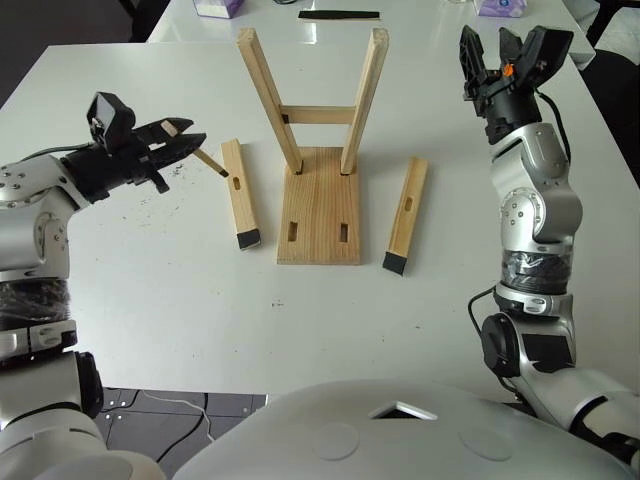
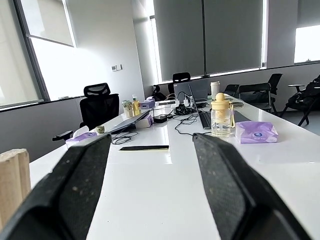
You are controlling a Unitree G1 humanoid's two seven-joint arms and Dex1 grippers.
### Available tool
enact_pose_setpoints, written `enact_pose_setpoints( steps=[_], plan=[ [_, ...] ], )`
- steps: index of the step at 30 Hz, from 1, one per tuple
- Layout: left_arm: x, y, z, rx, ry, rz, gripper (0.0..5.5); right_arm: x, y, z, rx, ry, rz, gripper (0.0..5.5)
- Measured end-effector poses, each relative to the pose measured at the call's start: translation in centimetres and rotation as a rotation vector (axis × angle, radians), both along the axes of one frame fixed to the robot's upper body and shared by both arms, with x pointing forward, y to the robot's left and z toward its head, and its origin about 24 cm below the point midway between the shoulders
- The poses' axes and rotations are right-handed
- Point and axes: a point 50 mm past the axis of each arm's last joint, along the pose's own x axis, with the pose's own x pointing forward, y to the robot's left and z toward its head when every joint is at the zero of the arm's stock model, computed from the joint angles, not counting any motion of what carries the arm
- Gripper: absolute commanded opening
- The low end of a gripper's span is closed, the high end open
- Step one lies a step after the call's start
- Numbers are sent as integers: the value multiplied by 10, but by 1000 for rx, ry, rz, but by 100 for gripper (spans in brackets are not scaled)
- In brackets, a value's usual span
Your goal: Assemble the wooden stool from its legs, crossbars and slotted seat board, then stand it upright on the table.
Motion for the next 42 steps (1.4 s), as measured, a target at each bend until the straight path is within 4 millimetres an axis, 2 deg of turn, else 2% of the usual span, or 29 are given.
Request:
enact_pose_setpoints(
  steps=[6, 14, 19, 29, 42],
  plan=[
    [16, -9, -19, 72, -42, -81, 132, 10, 4, -1, -7, -7, 17, 301],
    [20, -8, -29, 140, -27, -156, 132, 11, 2, -5, -17, -3, 1, 301],
    [25, -6, -25, 162, -39, -174, 132, 11, 3, -10, -11, 7, 0, 301],
    [26, 0, -29, 178, -21, -180, 132, 10, 9, -17, -6, 20, 10, 301],
    [17, -3, -27, 225, -4, -284, 132, 9, 6, -25, -15, 41, 0, 301]
  ],
)
